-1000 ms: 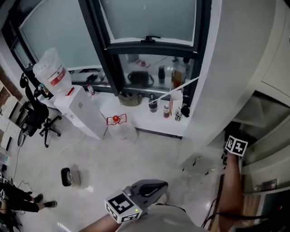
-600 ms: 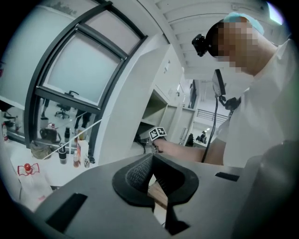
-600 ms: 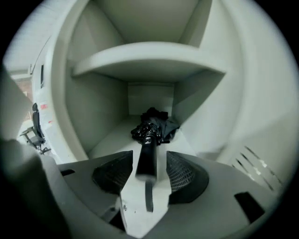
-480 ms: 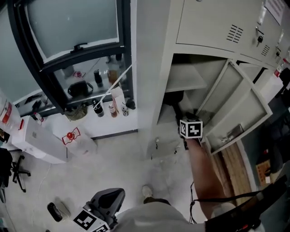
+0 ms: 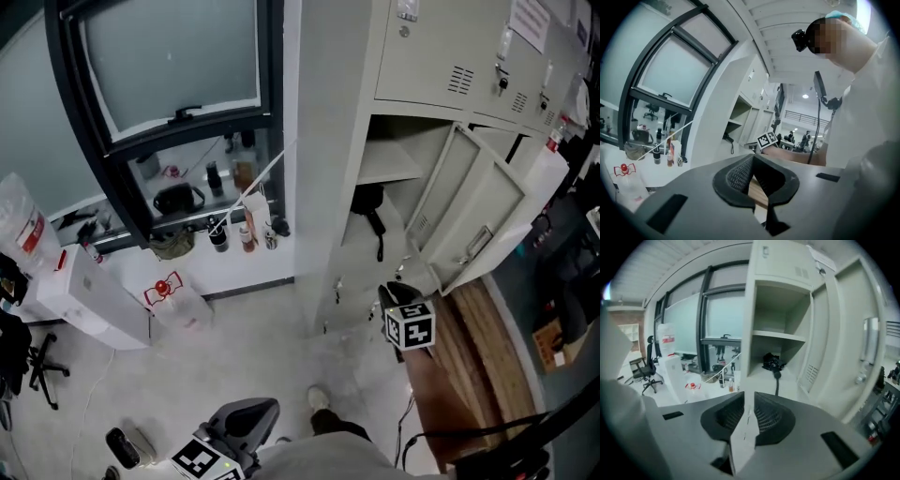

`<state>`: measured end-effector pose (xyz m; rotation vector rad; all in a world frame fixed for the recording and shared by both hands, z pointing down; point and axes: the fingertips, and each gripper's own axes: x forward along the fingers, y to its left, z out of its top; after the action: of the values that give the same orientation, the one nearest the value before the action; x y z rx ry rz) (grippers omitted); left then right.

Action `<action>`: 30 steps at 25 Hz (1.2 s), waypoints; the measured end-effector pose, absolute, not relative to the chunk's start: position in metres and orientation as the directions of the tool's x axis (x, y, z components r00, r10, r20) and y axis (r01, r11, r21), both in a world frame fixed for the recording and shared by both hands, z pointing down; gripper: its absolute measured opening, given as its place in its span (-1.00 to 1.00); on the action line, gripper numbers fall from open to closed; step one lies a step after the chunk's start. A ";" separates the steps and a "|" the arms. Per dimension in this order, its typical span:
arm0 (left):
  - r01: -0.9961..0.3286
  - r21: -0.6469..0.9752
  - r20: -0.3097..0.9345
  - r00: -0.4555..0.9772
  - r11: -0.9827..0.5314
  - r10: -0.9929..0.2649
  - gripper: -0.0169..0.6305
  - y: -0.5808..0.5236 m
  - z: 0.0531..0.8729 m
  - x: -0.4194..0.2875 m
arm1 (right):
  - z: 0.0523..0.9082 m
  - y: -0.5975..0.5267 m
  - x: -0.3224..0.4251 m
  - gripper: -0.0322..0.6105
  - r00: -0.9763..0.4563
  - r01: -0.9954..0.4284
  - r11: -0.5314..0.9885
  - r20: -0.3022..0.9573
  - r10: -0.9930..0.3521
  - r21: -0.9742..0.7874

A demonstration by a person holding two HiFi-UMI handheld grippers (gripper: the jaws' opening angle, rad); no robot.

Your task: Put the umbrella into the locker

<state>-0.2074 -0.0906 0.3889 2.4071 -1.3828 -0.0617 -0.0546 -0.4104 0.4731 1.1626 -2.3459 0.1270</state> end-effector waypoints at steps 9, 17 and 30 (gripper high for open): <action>-0.791 0.355 0.153 0.575 -0.498 -0.804 -0.91 -0.029 0.410 -0.207 | 0.492 -0.255 -0.052 -0.81 -0.566 -0.746 0.664 0.482 -0.669 0.046; -0.751 0.365 0.140 0.628 -0.549 -0.766 -0.91 -0.003 0.415 -0.201 | 0.489 -0.173 -0.063 -0.82 -0.610 -0.676 0.730 0.482 -0.629 0.098; -0.775 0.347 0.180 0.607 -0.528 -0.774 -0.91 0.014 0.434 -0.205 | 0.487 -0.113 -0.107 -0.83 -0.694 -0.557 0.825 0.489 -0.529 0.102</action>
<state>-0.2051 0.0142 0.4336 2.4435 -1.2389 0.0051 -0.1066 -0.1131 0.4871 0.8001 -2.4954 0.0734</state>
